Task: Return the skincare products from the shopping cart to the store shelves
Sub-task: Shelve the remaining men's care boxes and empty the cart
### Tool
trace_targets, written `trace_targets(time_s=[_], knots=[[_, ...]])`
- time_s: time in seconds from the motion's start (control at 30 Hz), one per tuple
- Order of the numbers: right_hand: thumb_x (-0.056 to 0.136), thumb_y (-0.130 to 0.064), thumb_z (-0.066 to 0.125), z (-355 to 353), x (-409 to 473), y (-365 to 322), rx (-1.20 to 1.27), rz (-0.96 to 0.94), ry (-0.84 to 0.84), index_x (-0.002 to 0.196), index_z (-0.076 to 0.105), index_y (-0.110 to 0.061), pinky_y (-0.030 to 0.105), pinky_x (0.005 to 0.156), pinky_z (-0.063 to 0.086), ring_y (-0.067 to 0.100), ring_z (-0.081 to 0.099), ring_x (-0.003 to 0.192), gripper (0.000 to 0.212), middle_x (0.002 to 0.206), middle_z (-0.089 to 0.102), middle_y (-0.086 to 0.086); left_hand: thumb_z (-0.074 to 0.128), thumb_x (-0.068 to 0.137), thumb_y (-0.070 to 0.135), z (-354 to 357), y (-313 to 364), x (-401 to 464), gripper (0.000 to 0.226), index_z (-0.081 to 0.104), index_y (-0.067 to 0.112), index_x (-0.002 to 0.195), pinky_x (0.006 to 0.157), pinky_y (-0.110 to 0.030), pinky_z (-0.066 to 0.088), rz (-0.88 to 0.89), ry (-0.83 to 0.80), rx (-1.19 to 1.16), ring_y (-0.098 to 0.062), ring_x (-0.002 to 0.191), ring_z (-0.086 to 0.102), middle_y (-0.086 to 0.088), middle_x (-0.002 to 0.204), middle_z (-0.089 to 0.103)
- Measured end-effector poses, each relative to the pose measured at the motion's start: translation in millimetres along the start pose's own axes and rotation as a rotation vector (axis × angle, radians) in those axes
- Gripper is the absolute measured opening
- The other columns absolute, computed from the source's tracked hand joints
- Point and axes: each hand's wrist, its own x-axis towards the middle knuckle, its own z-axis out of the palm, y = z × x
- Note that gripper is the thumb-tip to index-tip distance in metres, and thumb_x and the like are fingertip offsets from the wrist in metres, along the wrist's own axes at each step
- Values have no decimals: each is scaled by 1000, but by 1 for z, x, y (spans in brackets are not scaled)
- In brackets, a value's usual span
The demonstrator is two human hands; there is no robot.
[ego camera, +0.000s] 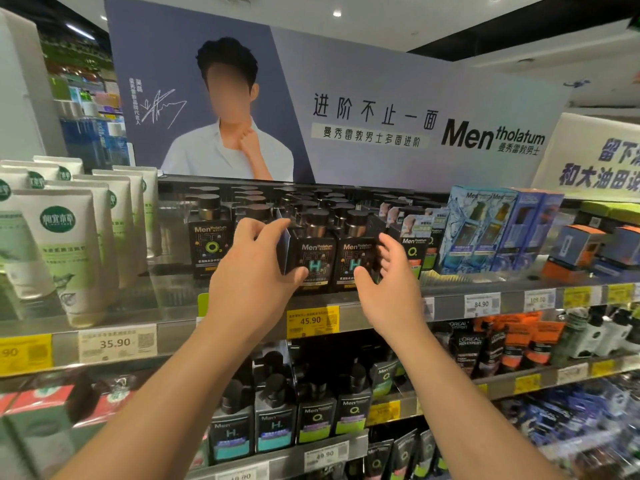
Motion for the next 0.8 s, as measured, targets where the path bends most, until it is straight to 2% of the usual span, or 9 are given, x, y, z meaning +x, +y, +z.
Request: trace_targets(time_s=[0.07,0.17,0.3,0.43,0.47,0.57,0.7,0.8], knots=[[100,-21,64,3,-10,0,51,-5,50,154,37,-29,26,110,37,9,44,139,62,154,46,-7,77,82,56,-4,-1,-6,78,44,38,150,82,-34,55,1,-9,-61,-11,104,57,12,134,45],[100,-20,62,7,-25,2,128,-20,109,149,43,-31,20,106,35,4,46,135,53,150,49,-9,76,76,64,-11,1,-14,78,49,40,145,84,-29,50,13,-14,-116,-8,93,58,15,128,50],[102,-17,60,10,-40,1,256,-7,154,140,54,-32,22,108,43,2,53,130,42,142,56,-12,71,71,71,-16,1,-25,80,51,42,143,85,-31,54,23,-40,-186,-4,98,57,19,123,50],[101,-18,61,7,-59,1,297,6,154,125,56,-45,19,101,46,-5,58,122,36,134,61,-16,68,64,76,-17,0,-38,86,54,41,141,78,-11,41,38,-75,-304,-1,97,57,21,118,51],[101,-18,61,6,-64,2,309,15,154,120,56,-48,18,100,46,-7,58,120,36,131,62,-17,66,63,78,-17,0,-41,87,54,41,141,77,-11,40,46,-84,-325,0,99,57,21,118,51],[101,-20,62,0,-79,7,332,58,165,115,58,-48,26,101,51,-5,62,115,31,122,66,-18,65,62,77,-14,3,-51,86,54,43,140,80,-19,48,74,-129,-398,3,103,56,24,119,52],[102,-23,64,-11,-101,22,352,164,207,118,63,-38,38,100,56,0,67,108,22,116,70,-15,71,65,79,-3,9,-67,80,57,45,136,83,-30,55,91,-232,-531,2,106,58,24,121,56],[101,-26,66,-26,-119,38,342,254,239,117,65,-40,40,98,57,1,68,107,21,115,72,-15,69,61,83,14,19,-77,77,59,50,130,83,-27,52,91,-332,-620,3,105,59,26,122,58]])
